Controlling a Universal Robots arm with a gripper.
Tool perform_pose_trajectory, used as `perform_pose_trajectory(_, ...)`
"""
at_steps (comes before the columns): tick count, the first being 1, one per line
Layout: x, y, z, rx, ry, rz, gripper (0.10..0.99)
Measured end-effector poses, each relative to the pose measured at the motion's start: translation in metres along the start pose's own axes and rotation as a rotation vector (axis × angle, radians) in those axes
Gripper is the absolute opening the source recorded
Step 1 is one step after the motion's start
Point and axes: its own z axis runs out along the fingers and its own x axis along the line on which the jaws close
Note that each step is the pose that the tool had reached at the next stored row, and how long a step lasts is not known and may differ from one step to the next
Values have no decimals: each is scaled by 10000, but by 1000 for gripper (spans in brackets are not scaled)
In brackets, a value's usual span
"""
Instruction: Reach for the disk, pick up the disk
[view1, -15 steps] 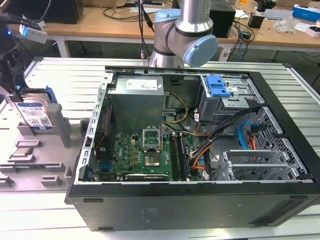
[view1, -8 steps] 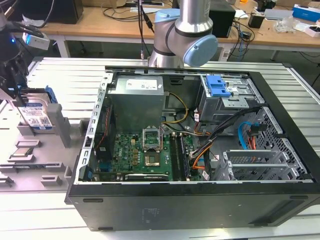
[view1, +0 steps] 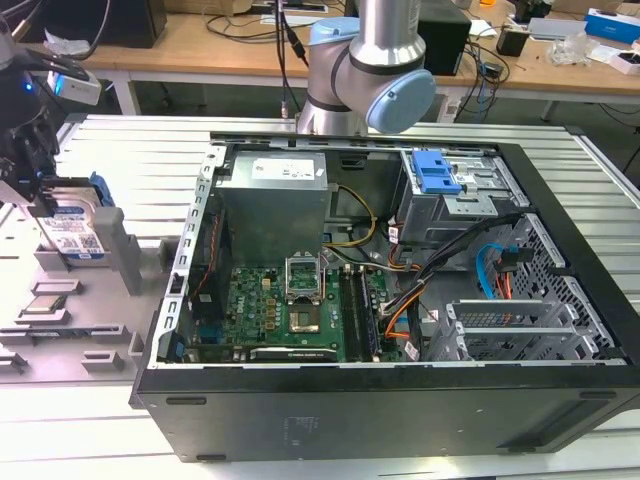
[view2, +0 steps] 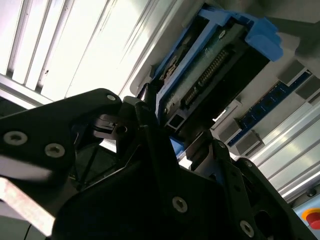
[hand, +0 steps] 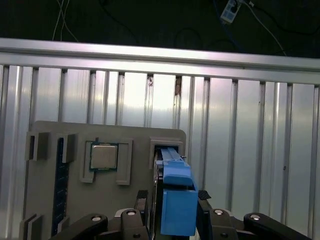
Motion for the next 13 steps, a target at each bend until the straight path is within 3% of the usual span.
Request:
perform_pose_trajectory(3,0,0,2,2,-1,0,482)
perform_pose_trajectory(5,0,-1,3,3,2,1,400)
perform_pose_trajectory(7,0,-1,4,3,-1,0,373)
perform_pose_trajectory(13,0,0,5,3,-1,0,373)
